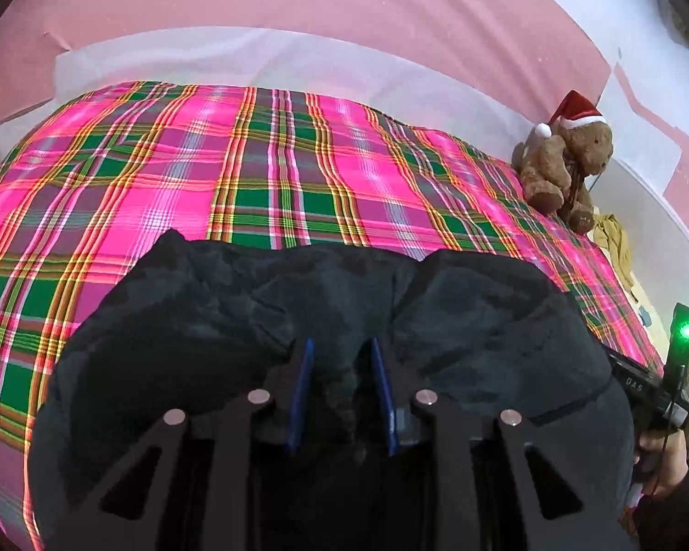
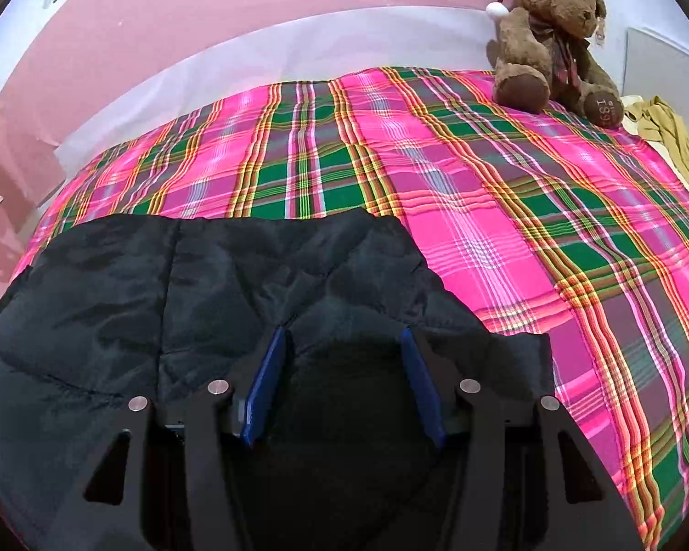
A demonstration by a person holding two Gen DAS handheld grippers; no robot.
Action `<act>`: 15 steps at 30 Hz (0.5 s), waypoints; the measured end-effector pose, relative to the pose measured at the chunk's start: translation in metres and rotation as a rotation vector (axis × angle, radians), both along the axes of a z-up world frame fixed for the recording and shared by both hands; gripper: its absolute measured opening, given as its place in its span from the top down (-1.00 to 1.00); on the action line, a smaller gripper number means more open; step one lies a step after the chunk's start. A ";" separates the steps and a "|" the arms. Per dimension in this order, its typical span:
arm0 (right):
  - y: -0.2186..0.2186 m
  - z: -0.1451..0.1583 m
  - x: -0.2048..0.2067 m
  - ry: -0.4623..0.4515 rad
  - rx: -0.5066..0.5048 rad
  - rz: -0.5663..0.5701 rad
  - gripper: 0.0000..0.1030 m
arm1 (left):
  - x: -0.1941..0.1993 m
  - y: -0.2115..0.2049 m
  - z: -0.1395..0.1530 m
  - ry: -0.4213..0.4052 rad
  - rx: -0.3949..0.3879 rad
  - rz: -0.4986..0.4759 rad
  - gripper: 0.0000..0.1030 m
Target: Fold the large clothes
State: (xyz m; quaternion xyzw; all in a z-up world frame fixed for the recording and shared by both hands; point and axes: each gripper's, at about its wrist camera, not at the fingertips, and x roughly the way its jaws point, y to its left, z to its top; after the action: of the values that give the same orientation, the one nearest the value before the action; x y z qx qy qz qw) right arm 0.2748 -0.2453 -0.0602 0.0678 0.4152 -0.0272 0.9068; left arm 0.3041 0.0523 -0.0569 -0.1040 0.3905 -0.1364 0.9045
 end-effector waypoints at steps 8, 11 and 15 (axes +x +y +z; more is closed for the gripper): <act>-0.001 -0.001 0.001 -0.001 0.002 0.003 -0.02 | 0.001 0.012 0.002 -0.014 -0.159 -0.014 0.58; -0.001 -0.001 0.002 -0.004 0.003 0.001 -0.02 | 0.002 0.022 0.006 -0.001 -0.236 -0.002 0.58; 0.001 -0.001 0.002 -0.008 0.004 -0.004 -0.02 | -0.005 0.022 0.017 -0.018 -0.316 -0.033 0.25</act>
State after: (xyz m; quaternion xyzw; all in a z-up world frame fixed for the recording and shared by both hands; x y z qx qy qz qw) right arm 0.2772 -0.2447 -0.0614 0.0703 0.4115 -0.0278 0.9083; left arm 0.2989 0.0741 -0.0400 -0.2373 0.3577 -0.2118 0.8780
